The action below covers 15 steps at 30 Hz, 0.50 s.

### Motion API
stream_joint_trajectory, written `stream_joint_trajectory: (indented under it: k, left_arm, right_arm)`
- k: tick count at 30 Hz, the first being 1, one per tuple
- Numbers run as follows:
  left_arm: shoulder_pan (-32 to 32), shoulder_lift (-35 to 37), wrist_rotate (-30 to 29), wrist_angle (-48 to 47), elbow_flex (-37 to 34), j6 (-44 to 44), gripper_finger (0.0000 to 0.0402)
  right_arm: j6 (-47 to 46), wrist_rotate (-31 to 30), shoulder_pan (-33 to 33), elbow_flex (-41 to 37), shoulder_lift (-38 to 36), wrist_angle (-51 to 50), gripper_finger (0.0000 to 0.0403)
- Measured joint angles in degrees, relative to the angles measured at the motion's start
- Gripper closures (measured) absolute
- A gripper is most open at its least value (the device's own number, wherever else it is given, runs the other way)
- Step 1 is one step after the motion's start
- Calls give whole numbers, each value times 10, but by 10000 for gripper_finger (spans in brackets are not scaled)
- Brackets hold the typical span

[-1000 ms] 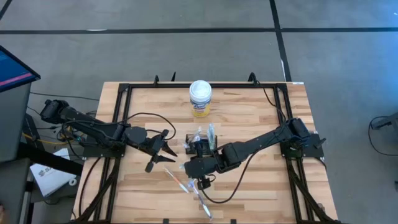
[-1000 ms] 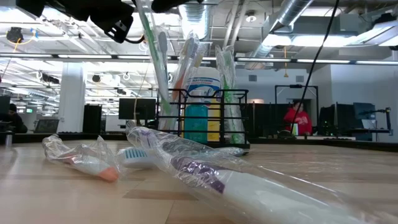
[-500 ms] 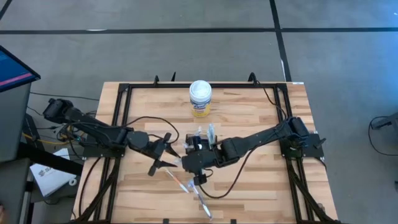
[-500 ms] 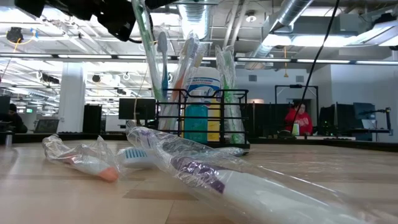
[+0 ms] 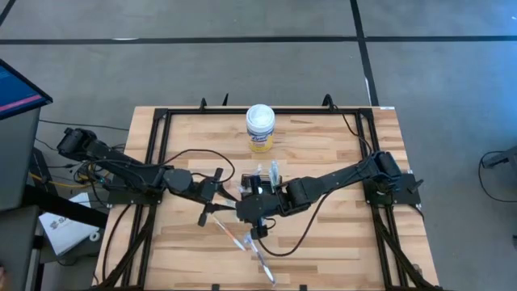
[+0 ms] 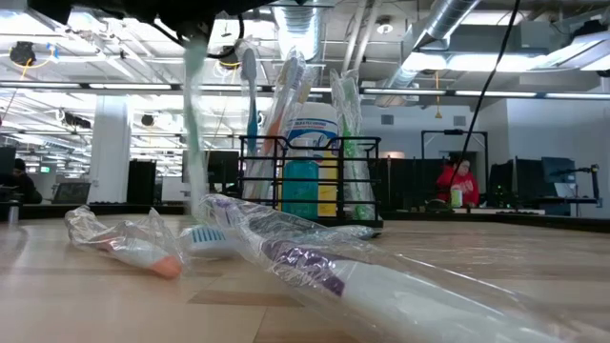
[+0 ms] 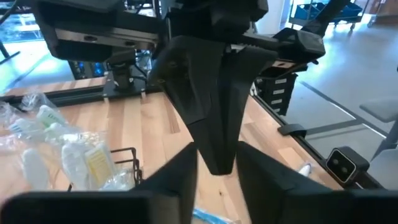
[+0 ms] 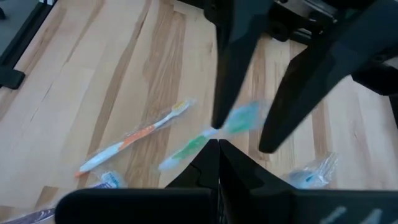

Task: Pick & Place toothbrushing station
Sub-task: Put the green toothbrush into the black mesh organizer

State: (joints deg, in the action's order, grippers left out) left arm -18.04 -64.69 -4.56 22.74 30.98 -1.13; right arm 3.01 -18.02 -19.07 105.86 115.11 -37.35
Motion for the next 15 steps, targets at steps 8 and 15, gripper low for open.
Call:
stream_joint_trajectory:
  k: [8,15]
  left_arm:
    - [0,0,0,-12,0,30,384]
    - [1,8,-15,-102,1,51,342]
  right_arm:
    - [-17,2,0,0,0,-27,403]
    - [-76,31,-9,-13,0,-93,403]
